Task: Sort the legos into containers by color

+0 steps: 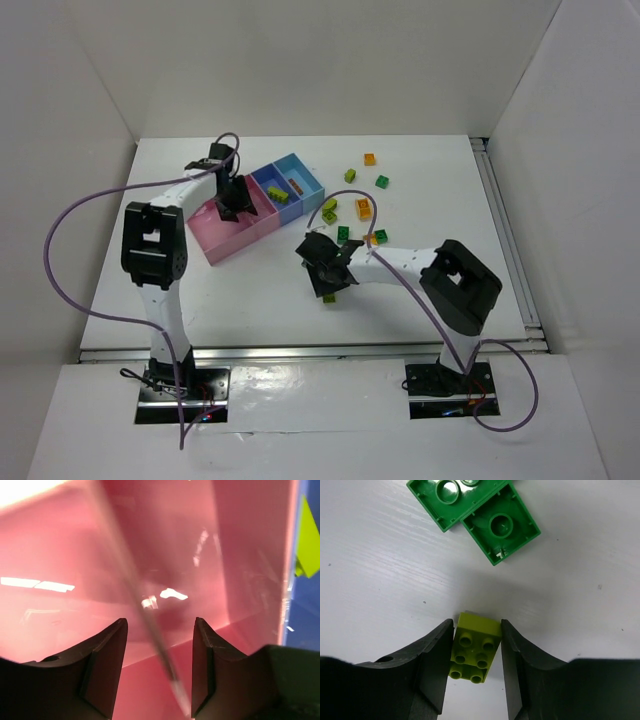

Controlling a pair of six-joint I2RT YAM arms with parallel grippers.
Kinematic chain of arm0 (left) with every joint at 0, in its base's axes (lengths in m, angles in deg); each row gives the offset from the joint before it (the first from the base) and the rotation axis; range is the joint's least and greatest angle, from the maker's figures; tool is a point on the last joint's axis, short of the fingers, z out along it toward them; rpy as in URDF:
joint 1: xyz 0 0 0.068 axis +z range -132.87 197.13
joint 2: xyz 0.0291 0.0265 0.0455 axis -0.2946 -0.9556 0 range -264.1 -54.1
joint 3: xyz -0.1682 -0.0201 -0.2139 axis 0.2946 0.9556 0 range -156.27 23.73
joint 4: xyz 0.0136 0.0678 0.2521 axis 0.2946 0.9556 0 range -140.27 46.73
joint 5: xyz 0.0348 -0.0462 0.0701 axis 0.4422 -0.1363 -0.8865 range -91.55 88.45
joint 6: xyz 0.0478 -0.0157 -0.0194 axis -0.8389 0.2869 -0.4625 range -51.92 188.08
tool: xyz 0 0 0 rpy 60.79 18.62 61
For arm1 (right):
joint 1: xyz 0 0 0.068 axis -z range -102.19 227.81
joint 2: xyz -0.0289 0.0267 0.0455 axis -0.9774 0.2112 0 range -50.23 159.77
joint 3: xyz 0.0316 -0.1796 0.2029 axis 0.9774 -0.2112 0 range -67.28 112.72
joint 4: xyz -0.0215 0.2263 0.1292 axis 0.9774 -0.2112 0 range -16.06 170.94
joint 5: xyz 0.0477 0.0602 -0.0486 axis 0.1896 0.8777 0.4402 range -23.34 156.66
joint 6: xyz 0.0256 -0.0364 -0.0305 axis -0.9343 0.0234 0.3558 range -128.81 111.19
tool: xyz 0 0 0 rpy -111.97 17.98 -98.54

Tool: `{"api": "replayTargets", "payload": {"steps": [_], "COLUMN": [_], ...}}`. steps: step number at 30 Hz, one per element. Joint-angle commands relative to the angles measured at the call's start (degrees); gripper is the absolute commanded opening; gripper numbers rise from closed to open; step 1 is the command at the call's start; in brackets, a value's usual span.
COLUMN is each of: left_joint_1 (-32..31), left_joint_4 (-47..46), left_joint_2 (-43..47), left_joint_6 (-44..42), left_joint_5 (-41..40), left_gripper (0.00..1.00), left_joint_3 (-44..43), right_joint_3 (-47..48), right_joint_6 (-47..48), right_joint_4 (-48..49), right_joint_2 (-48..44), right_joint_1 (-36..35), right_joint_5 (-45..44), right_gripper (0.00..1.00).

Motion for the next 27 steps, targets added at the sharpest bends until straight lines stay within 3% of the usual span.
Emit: {"api": "replayTargets", "payload": {"steps": [1,6,13,19,27], "left_joint_1": [2.93,8.29,7.78,7.16,1.28], "left_joint_4": [1.42,1.42,-0.25,0.37,-0.16], "left_joint_2": [5.36,7.82,10.63,10.64,13.53], "left_joint_6": [-0.17,-1.39,-2.71,-5.18,-4.38], "left_joint_5": [-3.91,-1.81,3.29,6.8,4.44], "left_gripper": [0.58,0.58,0.58,0.59,0.59], "left_joint_3": [2.11,5.19,7.13,7.74,15.2], "right_joint_3": [-0.06,3.63,16.27,30.86,48.71], "right_joint_6": [-0.29,0.23,3.58,6.03,8.76], "right_joint_4": [-0.22,-3.64,-4.26,-1.63,-1.09], "right_joint_2": [-5.97,-8.87,-7.3,1.57,15.36], "right_joint_1": [1.29,4.53,8.76,9.38,9.38], "right_joint_5": [-1.02,-1.64,-0.94,0.12,2.41], "right_gripper": [0.47,0.47,0.47,0.47,0.47]}}
